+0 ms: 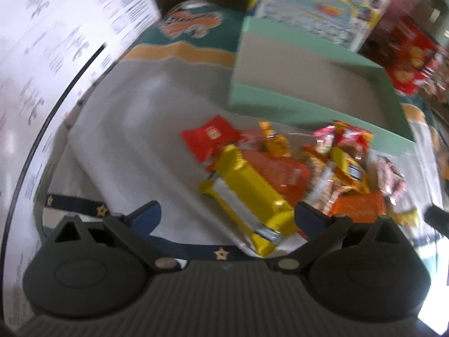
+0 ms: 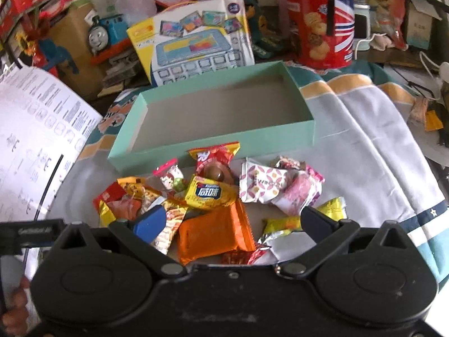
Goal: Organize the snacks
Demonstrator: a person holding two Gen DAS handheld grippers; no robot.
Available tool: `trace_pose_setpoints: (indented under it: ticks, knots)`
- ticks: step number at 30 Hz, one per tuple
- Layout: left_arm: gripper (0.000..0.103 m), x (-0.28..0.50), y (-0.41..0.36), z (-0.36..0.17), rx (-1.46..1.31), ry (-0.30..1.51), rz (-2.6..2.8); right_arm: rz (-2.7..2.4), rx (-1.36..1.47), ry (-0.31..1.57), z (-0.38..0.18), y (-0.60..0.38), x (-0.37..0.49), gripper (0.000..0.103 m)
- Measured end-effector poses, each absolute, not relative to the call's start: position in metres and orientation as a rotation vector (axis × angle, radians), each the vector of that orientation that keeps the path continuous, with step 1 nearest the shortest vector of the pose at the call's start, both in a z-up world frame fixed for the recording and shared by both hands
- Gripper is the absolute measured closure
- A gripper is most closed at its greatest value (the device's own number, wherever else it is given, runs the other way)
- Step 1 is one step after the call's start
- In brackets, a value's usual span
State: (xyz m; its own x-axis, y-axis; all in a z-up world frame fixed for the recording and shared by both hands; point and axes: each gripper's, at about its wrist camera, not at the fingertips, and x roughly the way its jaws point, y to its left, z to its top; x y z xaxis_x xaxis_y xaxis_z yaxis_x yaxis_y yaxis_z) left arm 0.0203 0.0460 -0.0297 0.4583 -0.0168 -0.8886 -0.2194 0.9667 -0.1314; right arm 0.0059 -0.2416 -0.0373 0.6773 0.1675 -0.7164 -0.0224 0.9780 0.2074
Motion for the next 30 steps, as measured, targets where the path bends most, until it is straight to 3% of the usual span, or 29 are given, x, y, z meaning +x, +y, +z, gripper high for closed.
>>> trace_pose_setpoints:
  ticks: [11,14,15,16,23,26,30]
  knots:
    - [0.000,0.047,0.033,-0.068,-0.248,1.126,0.161,0.133,0.223,0.896,-0.052,-0.242,0.019,0.001]
    - [0.000,0.048,0.033,-0.078,-0.216,1.135,0.164,0.131,0.232,0.910,-0.057,-0.244,0.019,0.014]
    - [0.000,0.046,0.036,-0.080,-0.229,1.133,0.159,0.129,0.232,0.919,-0.059,-0.243,0.022,0.025]
    - [0.000,0.044,0.040,-0.082,-0.247,1.128,0.155,0.137,0.231,0.928,-0.061,-0.242,0.024,0.028]
    - [0.000,0.033,0.053,-0.080,-0.282,1.100,0.124,0.209,0.203,0.943,-0.064,-0.218,0.038,0.032]
    - [0.000,0.036,0.051,-0.081,-0.289,1.116,0.115,0.224,0.193,0.959,-0.068,-0.210,0.042,0.045]
    - [0.000,0.044,0.045,-0.090,-0.304,1.137,0.101,0.257,0.171,0.955,-0.068,-0.203,0.042,0.054]
